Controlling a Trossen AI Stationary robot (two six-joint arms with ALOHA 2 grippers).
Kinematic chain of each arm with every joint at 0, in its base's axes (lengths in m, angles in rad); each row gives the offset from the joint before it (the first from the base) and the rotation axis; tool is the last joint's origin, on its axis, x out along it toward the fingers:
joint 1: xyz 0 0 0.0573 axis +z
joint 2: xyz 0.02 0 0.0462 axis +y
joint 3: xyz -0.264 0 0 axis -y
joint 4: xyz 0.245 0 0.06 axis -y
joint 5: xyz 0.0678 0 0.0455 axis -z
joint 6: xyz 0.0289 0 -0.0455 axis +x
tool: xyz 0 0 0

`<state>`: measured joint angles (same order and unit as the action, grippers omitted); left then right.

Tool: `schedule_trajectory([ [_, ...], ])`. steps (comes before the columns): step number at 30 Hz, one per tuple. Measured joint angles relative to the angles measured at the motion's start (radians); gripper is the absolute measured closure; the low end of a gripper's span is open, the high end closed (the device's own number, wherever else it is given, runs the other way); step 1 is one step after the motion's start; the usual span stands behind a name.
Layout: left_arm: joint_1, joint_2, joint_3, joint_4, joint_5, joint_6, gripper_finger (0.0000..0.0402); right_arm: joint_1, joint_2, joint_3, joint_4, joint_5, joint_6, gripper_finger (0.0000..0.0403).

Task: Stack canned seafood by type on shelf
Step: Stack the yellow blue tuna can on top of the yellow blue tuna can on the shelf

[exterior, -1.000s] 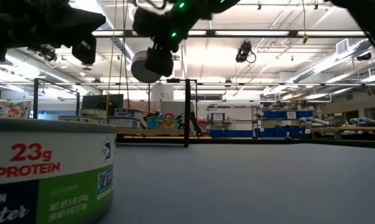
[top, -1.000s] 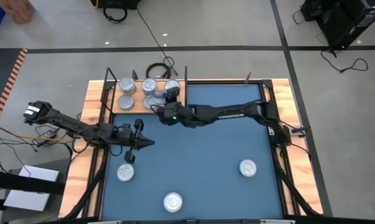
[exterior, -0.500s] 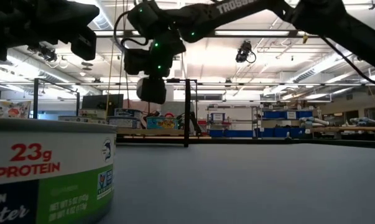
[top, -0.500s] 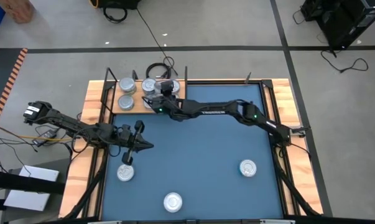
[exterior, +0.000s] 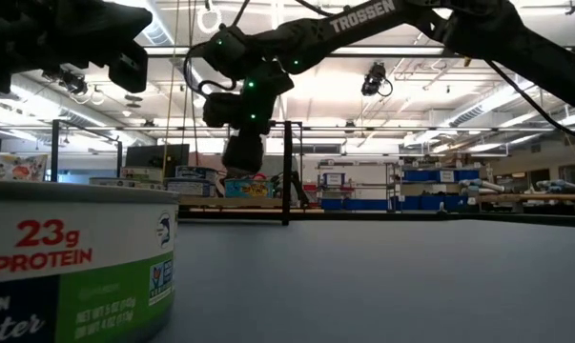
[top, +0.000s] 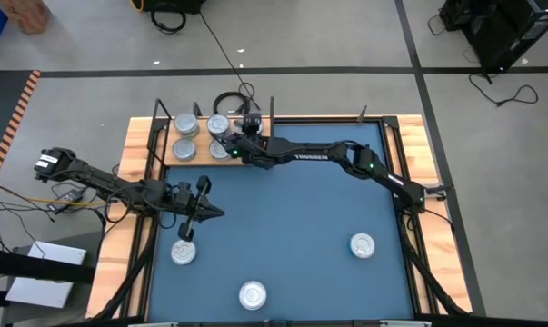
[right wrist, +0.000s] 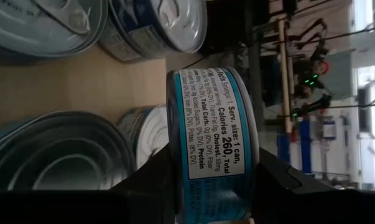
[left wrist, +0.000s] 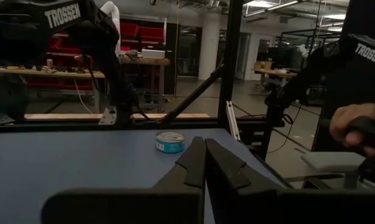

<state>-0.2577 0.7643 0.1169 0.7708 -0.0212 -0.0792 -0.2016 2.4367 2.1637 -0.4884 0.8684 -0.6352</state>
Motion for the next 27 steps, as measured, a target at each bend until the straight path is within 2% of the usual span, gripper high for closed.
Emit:
schedule_trajectory([
  [27,0.000,0.000,0.000,0.000,0.000,0.000,0.0390,-0.073,0.000,-0.001,-0.046,-0.120,0.046,0.0250],
])
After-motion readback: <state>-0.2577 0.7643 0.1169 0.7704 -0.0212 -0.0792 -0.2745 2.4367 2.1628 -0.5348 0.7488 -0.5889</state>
